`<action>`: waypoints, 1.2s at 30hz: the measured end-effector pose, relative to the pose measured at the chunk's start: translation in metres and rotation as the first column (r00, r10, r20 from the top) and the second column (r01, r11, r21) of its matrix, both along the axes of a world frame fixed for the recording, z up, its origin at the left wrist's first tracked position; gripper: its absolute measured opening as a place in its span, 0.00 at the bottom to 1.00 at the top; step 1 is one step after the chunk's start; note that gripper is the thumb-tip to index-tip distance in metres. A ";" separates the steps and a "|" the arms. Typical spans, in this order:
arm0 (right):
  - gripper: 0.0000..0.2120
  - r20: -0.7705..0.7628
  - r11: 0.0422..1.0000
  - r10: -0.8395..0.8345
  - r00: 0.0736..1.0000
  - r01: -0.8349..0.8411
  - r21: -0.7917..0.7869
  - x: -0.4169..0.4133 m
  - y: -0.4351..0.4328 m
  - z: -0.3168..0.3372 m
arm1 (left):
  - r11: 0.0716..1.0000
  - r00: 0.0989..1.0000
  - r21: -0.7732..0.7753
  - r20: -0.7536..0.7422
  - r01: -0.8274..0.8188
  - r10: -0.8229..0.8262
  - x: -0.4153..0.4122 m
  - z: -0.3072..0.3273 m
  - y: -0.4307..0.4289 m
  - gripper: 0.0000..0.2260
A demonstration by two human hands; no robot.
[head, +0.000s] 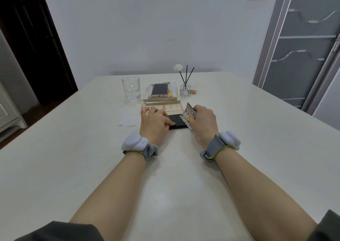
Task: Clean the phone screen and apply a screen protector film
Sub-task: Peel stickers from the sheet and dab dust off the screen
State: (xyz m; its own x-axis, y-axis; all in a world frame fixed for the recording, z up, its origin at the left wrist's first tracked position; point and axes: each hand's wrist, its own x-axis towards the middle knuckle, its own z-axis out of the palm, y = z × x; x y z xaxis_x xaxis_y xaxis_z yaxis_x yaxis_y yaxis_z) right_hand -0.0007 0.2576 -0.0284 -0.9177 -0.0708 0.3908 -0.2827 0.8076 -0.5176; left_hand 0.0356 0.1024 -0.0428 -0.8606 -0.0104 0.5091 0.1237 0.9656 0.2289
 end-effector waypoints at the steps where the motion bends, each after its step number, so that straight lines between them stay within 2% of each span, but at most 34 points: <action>1: 0.09 0.007 1.000 -0.025 1.000 0.025 0.004 -0.001 0.001 0.000 | 1.000 1.000 0.003 0.001 0.002 -0.002 0.000 0.000 0.000 0.13; 5: 0.09 0.001 0.998 -0.040 0.999 0.040 -0.043 -0.002 0.006 -0.002 | 1.000 1.000 0.004 -0.006 0.001 -0.001 0.000 -0.001 0.000 0.13; 10: 0.11 0.034 0.937 0.029 0.999 -0.016 -0.349 -0.008 0.013 -0.002 | 1.000 1.000 -0.023 0.004 -0.008 0.008 0.000 -0.001 0.002 0.13; 14: 0.11 0.137 0.886 0.018 0.990 0.048 -0.462 -0.014 0.017 -0.003 | 0.997 0.997 -0.056 0.049 -0.049 0.051 0.001 -0.002 0.005 0.15; 17: 0.11 0.156 0.876 -0.009 0.988 0.083 -0.474 -0.014 0.020 -0.004 | 0.995 0.993 -0.085 0.101 -0.047 0.056 0.001 -0.003 0.004 0.19; 25: 0.13 0.183 0.894 0.076 0.980 0.015 -0.448 -0.013 0.012 -0.006 | 0.995 0.992 -0.086 0.118 -0.040 0.050 0.000 -0.004 0.002 0.17; 30: 0.13 0.179 0.882 -0.013 0.984 0.096 -0.461 -0.015 0.017 -0.007 | 0.996 0.992 -0.078 0.119 -0.035 0.045 -0.001 -0.004 0.001 0.15; 36: 0.13 0.191 0.886 0.088 0.978 0.011 -0.463 -0.014 0.012 -0.008 | 0.997 0.991 -0.065 0.123 -0.035 0.043 -0.002 -0.006 0.000 0.15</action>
State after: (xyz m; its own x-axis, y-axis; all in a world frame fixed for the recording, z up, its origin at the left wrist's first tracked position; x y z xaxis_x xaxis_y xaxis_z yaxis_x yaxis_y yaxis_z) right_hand -0.0147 0.2694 -0.0364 -0.9800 0.0348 0.1959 -0.1590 0.4554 -0.8760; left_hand 0.0331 0.1029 -0.0488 -0.9167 -0.0167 0.3991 0.0602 0.9820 0.1793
